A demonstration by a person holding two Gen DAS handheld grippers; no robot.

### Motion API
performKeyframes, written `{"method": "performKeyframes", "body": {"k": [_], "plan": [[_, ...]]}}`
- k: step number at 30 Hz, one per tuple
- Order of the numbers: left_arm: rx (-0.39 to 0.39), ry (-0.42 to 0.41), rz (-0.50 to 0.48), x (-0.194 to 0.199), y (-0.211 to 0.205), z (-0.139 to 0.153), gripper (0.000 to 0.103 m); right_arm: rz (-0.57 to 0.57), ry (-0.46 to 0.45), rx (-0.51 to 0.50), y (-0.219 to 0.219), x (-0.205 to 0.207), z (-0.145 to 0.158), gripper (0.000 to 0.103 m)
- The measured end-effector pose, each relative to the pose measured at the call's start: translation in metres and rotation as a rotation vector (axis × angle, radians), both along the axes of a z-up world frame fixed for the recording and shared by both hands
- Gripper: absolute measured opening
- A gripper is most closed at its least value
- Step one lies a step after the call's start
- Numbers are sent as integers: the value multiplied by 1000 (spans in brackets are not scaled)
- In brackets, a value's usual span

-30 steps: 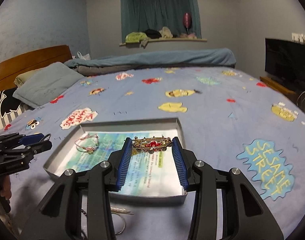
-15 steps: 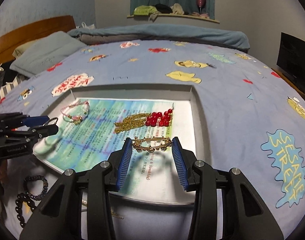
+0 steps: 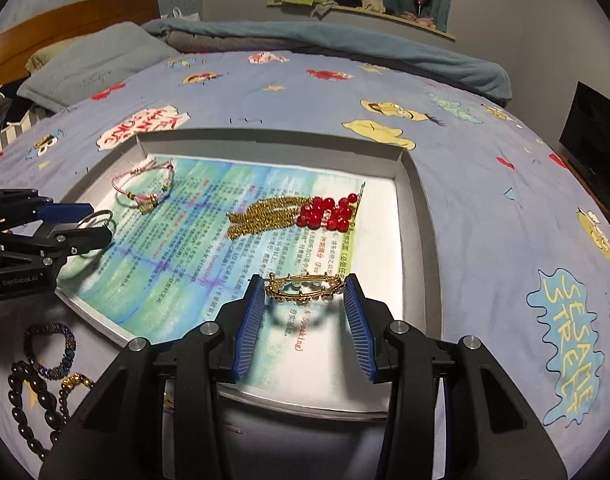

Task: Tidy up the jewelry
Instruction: 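Lift both held pieces and lower them into the gray box, then open both tools to release the bangle and ring in the box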

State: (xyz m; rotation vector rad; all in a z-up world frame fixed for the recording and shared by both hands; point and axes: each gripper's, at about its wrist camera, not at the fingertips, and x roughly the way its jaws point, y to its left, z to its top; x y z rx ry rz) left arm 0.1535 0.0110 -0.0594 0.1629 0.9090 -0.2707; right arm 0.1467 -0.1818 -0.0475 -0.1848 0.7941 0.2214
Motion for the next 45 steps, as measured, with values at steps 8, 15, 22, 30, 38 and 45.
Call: {"method": "performKeyframes", "body": {"k": [8, 15, 22, 30, 38, 45], "plan": [[7, 10, -3, 0, 0, -1, 46, -1, 24, -33, -2, 0, -1, 41], [8, 16, -1, 1, 1, -2, 46, 1, 28, -33, -3, 0, -1, 41], [12, 19, 2, 2, 1, -2, 46, 1, 26, -27, -3, 1, -1, 41], [-1, 17, 9, 3, 2, -2, 47, -4, 12, -11, -6, -2, 4, 49], [-24, -17, 27, -4, 1, 12, 65, -3, -34, 33, -10, -13, 23, 61], [-18, -77, 62, -20, -1, 34, 80, -18, -99, 93, -21, -33, 49, 78]]}}
